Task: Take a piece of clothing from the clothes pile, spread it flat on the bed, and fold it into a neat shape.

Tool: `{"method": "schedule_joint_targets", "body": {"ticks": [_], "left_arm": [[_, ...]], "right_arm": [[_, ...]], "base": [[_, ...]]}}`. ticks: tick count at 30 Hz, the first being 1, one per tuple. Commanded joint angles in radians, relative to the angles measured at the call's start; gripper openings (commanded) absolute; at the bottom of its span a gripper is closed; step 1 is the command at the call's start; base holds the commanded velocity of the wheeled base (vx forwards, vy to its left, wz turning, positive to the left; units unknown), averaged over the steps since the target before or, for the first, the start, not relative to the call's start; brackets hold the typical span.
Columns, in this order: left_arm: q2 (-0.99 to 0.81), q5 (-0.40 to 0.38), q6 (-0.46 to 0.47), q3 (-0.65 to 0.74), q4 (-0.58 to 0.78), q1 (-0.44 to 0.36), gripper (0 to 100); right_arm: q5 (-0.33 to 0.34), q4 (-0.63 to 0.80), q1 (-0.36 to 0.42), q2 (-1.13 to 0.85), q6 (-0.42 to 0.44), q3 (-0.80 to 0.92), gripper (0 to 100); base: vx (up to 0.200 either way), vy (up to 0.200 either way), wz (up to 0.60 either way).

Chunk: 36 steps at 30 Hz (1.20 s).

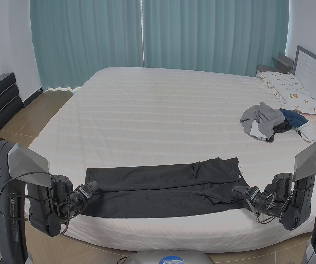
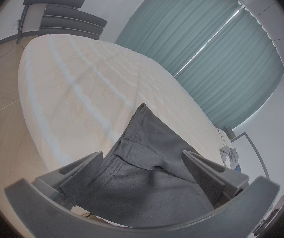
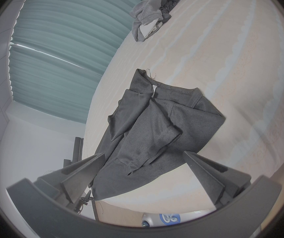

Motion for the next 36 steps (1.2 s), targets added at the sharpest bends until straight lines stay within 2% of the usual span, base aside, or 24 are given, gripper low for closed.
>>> {"method": "schedule_joint_targets", "body": {"ticks": [1,2,3,21,36], "left_arm": [[0.033,0.001,0.000,-0.032,-0.019,-0.004,100],[0.033,0.003,0.000,-0.041,-0.019,-0.004,100],[0.033,0.003,0.000,-0.048,-0.019,-0.004,0],[0.013,0.122,0.004,-0.065,-0.019,0.006,0],[-0.012,0.116,-0.002,-0.081,-0.019,0.035,0]], "right_arm": [[-0.001,-0.017,0.001,0.002,0.000,0.002,100],[0.001,-0.017,0.001,0.002,0.000,0.002,100],[-0.001,-0.017,0.001,0.002,0.000,0.002,100],[-0.001,-0.017,0.001,0.005,-0.002,0.002,100],[-0.001,-0.017,0.002,0.007,-0.002,0.002,100]], "base": [[0.000,0.000,0.00],[0.000,0.000,0.00],[0.000,0.000,0.00],[0.000,0.000,0.00],[0.000,0.000,0.00]]}}
